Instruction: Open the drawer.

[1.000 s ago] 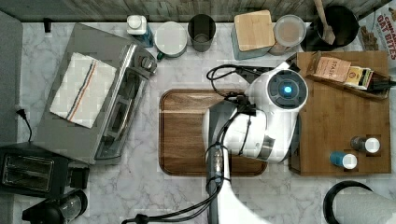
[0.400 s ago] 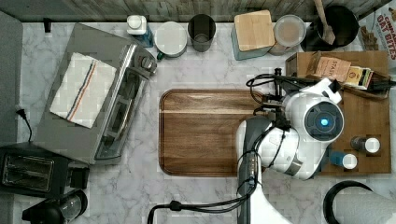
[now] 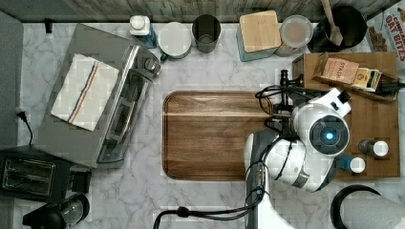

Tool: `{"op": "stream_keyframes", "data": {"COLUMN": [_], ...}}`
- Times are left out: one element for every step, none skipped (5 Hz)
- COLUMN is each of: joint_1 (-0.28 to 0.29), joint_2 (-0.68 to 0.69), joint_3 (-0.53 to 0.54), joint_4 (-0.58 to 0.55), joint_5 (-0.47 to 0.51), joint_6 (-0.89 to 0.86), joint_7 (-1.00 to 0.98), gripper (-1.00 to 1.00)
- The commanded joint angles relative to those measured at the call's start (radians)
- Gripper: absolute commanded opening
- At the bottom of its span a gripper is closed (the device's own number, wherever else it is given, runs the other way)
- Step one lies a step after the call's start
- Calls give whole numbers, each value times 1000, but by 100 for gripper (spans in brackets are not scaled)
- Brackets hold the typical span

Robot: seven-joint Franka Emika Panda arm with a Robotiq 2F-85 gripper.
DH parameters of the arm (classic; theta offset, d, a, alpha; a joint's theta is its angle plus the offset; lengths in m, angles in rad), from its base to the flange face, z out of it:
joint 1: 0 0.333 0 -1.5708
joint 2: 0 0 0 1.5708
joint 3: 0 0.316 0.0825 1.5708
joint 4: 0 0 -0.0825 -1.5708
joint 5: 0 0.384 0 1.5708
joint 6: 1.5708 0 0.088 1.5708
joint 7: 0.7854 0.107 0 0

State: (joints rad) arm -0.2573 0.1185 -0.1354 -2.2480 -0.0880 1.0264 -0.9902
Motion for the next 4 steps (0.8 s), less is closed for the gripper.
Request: {"op": "stream_keyframes", "data": {"joint_1": [47, 26, 30, 35], "joint_2": [-62, -8, 29, 64], "joint_3": [10, 11, 10, 12], "joint_4": [-91, -70, -39, -9], "joint_5": [-200, -136, -125, -88], "joint_6": [82, 134, 111, 61], "joint_7": [138, 38, 88, 107], "gripper": [100, 100, 100, 100]}}
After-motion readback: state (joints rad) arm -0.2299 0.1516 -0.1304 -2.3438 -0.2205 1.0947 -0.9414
